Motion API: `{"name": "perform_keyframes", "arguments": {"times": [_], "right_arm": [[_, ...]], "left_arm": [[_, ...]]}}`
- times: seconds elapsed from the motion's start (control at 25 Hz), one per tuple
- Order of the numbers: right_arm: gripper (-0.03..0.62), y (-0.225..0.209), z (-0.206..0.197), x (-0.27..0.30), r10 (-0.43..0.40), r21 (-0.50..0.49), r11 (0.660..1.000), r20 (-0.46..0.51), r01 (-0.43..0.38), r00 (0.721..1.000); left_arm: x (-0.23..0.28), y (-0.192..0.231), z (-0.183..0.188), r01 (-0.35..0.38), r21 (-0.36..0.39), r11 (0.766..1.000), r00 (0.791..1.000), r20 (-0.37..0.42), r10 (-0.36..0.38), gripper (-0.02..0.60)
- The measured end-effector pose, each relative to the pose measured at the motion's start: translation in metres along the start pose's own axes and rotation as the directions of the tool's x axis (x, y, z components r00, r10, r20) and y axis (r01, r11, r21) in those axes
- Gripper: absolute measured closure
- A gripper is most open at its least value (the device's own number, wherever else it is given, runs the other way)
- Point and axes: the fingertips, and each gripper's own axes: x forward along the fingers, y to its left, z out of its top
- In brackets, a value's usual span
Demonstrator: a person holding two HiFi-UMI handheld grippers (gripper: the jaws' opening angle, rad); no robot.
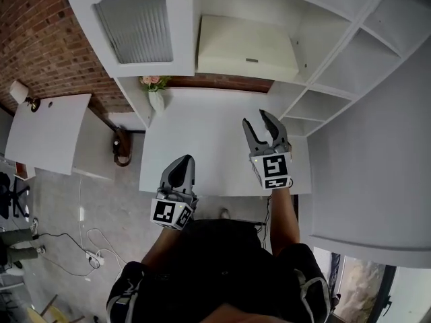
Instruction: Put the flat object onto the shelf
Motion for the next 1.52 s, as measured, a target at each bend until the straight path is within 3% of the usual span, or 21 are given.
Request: {"name": "perform_keyframes", "arguments": {"times": [0.2, 0.44, 1.52], "right_arm": [[0.525, 0.016, -0.031, -0.041, -0.104, 0.247, 0.964, 0.005, 0.100, 0.995], [0.549, 0.051, -0.048, -0.087, -0.109, 0.412, 0.906, 0.018, 0.092, 0.994], [0.566, 0.071, -0.061, -0.104, -0.101, 0.388, 0.917, 0.012, 0.089, 0.995]], "left_arm": [[0.007, -0.018, -0.002, 0.041, 0.015, 0.999, 0.999, -0.008, -0.041, 0.565], [0.007, -0.031, -0.009, 0.064, 0.012, 0.998, 0.998, -0.022, -0.064, 0.565], [0.003, -0.041, -0.014, 0.079, 0.017, 0.997, 0.996, -0.029, -0.078, 0.565]]}}
